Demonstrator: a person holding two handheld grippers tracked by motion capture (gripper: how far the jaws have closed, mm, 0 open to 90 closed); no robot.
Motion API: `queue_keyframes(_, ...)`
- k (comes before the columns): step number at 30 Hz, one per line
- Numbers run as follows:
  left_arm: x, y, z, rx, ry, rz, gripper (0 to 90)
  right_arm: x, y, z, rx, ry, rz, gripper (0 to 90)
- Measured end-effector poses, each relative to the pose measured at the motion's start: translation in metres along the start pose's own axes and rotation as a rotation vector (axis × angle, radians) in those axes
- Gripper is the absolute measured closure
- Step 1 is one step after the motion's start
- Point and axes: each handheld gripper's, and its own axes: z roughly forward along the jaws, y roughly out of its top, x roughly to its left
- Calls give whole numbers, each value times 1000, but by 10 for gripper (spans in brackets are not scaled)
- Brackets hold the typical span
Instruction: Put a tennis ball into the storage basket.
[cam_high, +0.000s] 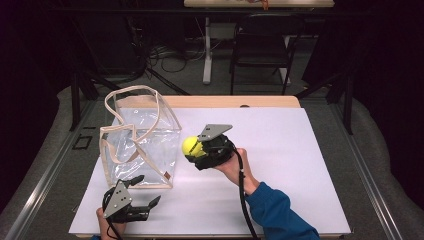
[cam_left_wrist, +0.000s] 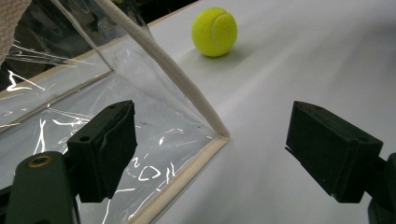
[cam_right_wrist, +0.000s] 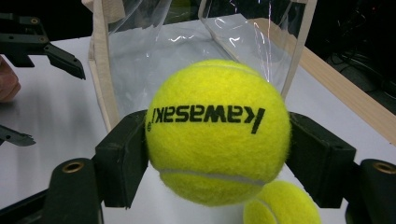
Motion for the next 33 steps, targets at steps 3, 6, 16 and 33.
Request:
queue_keyframes(3, 0, 0, 0, 2, -1, 0, 160, -2, 2, 0, -1, -1, -1, 260)
queue_keyframes(6, 0, 0, 0, 1, 0, 1, 160, -3, 5, 0, 0, -3, -5, 260)
queue_keyframes(16, 0, 0, 0, 1, 4, 2, 160, -6, 13, -1, -10, -8, -8, 260)
queue_keyframes(33, 0, 0, 0, 2, 2, 1, 160, -11, 24, 2, -9, -9, -13, 260)
